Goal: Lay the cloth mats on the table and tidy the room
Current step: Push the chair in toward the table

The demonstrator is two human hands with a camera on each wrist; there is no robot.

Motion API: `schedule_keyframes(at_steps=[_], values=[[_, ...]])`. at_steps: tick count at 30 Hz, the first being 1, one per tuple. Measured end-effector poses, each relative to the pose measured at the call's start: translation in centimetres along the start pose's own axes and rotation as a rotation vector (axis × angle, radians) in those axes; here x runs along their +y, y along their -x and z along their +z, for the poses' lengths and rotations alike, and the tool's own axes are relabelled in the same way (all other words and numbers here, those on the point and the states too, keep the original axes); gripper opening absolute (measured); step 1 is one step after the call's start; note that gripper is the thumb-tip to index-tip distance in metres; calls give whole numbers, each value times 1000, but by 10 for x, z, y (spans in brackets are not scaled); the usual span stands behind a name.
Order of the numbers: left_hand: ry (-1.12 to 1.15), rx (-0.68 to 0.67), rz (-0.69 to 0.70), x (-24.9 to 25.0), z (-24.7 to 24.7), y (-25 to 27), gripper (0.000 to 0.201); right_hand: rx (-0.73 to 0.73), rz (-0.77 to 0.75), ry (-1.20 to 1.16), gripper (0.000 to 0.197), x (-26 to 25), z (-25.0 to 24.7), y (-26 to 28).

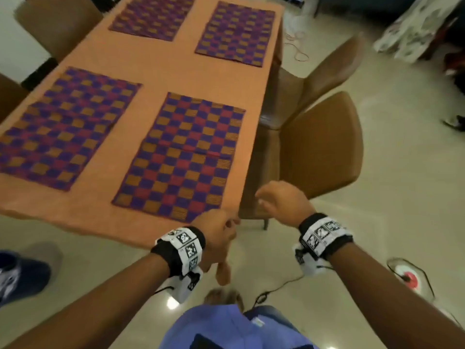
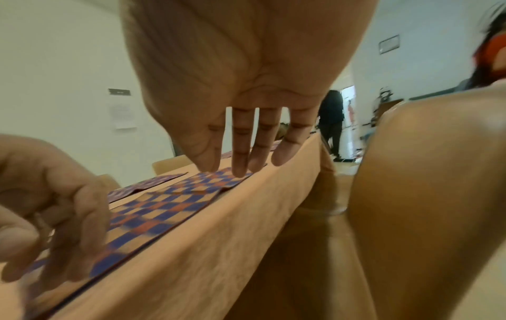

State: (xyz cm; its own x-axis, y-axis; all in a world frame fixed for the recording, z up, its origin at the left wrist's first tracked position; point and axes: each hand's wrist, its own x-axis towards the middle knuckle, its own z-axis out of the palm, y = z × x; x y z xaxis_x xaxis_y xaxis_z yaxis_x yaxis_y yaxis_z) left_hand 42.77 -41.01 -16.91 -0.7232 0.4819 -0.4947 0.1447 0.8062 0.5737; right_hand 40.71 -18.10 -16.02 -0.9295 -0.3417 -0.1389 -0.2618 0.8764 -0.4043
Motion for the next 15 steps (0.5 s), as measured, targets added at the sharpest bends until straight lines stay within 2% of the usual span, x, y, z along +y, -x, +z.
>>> schedule_keyframes(at_steps=[6, 11, 13, 15], values=[[58, -10, 156, 79, -11, -84, 28, 270, 190, 89, 17, 114, -64, 16], [92, -6, 186, 150, -1, -157, 37, 235, 246, 135, 21, 199, -87, 13], [94, -3, 157, 178, 2, -188, 39, 225, 213, 98, 22, 234, -95, 6], [140, -17, 101, 202, 1, -218, 38, 205, 112, 71, 25, 266, -104, -5]])
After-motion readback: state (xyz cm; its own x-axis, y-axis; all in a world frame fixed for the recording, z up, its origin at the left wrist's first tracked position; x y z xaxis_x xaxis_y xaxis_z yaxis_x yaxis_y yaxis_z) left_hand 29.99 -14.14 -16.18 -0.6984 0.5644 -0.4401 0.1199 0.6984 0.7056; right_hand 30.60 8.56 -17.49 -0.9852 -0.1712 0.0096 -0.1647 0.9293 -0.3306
